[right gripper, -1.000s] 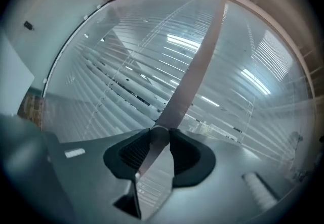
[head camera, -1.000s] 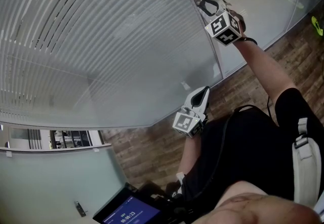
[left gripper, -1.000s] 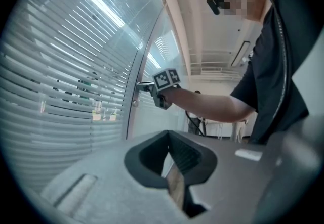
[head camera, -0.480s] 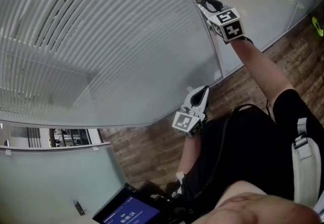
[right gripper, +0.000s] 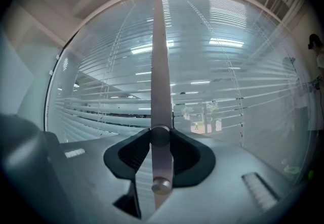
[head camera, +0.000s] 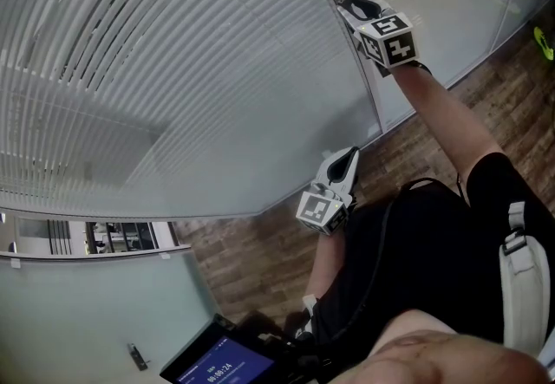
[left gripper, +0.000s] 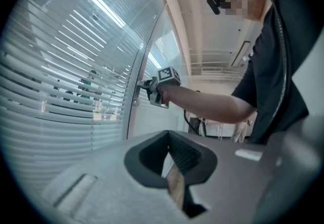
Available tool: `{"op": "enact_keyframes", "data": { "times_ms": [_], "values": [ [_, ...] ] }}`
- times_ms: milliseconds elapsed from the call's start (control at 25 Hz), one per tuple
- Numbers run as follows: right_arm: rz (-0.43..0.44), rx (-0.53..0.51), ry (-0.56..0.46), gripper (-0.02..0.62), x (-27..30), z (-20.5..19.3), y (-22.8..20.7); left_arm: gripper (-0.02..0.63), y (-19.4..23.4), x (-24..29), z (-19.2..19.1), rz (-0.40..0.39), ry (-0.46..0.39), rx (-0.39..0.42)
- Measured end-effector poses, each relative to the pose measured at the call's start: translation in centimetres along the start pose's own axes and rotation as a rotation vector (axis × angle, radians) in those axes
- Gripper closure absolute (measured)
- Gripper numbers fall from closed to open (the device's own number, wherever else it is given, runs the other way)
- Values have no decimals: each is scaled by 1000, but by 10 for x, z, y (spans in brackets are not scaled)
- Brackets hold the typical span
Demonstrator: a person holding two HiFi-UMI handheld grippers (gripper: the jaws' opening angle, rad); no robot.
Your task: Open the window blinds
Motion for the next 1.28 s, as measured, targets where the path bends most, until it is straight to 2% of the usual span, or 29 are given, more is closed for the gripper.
{"op": "enact_keyframes", "data": {
  "times_ms": [200,600,800,1000,1120,1280],
  "values": [
    [-3,7,1,471,0,-1,-1,604,2,-1,-6,-3,-8,14],
    [9,18,5,468,-2,1,-4,604,-4,-5,6,3,7,-11],
    [34,-5,13,448,-2,1,-4,604,3,-11,-1,6,-3,5],
    [53,-77,-6,408,-20,-1,-2,604,-3,-10,10,0,36,-35],
    [98,-86,-43,419,-35,-5,1,604,2,-11,5,-5,19,-21],
    [216,-38,-105,470,-63,-13,5,604,-3,-5,11,-54,42,-13]
  ]
}}
Point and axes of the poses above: the fingertips, and each gripper's own axes: x forward along the fingers, y to its left, z out of its top, the point moved 10 cm from there along -x, backward along the fingers, and after that the axes turned 6 degrees about -z, right-handed, at the moved point
